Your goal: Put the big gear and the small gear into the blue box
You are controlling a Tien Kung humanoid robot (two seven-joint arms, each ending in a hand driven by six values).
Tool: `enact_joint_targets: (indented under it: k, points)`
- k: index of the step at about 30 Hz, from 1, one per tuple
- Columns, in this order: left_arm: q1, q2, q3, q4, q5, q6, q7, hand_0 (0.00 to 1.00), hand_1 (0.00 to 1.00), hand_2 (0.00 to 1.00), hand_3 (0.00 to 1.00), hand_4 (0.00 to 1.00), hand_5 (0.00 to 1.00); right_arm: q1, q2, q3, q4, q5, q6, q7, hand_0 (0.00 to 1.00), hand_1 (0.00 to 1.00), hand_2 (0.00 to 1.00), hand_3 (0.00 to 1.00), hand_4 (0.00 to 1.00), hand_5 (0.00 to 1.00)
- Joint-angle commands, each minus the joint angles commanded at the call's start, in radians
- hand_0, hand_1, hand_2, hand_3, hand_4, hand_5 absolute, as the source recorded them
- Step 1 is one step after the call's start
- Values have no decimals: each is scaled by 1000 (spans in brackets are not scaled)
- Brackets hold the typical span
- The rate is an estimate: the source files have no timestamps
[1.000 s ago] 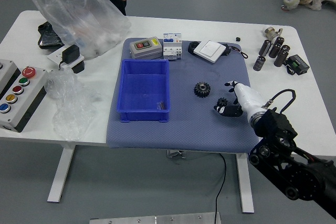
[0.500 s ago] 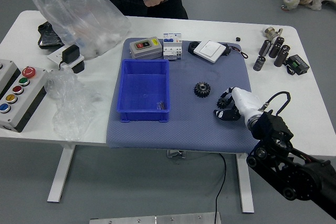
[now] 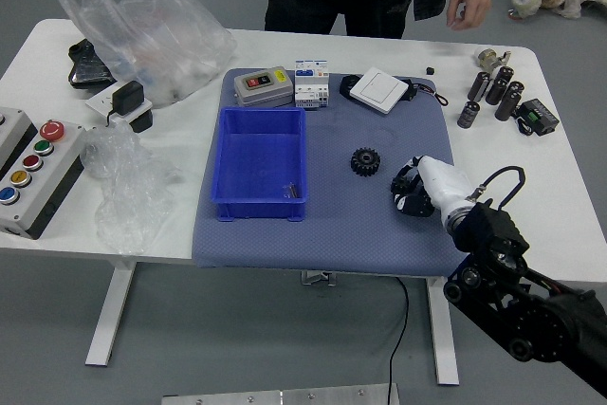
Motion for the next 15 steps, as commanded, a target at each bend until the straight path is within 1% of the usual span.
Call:
enact_joint_targets:
  k: [7,8,13,14,15]
  points:
    - [-1,0,0,0,-2,0,1,622,517,516,662,697,275,3,3,-3,-5,7,-17,8,251,413,428,535,581,177]
    - [0,0,0,0,-1,1,1,622,517,517,662,696,274,3,4,-4,-6,7,-18,7,244,411,369,442,571,158]
    - [0,0,-2,0,-1,0,1,622,517,517,662,696,274,4,5,-8,-8,4,-14,6,244,411,369,442,571,158]
    - [0,0,-2,0,-1,0,1,622,518,517,661,697,274,4,5,-9,-8,4,-13,5,246,416,341,419,556,121]
    - [0,0,-2,0,-1,0,1,622,518,517,661,697,274,4,5,-9,-8,3,-13,5,246,416,341,419,556,121]
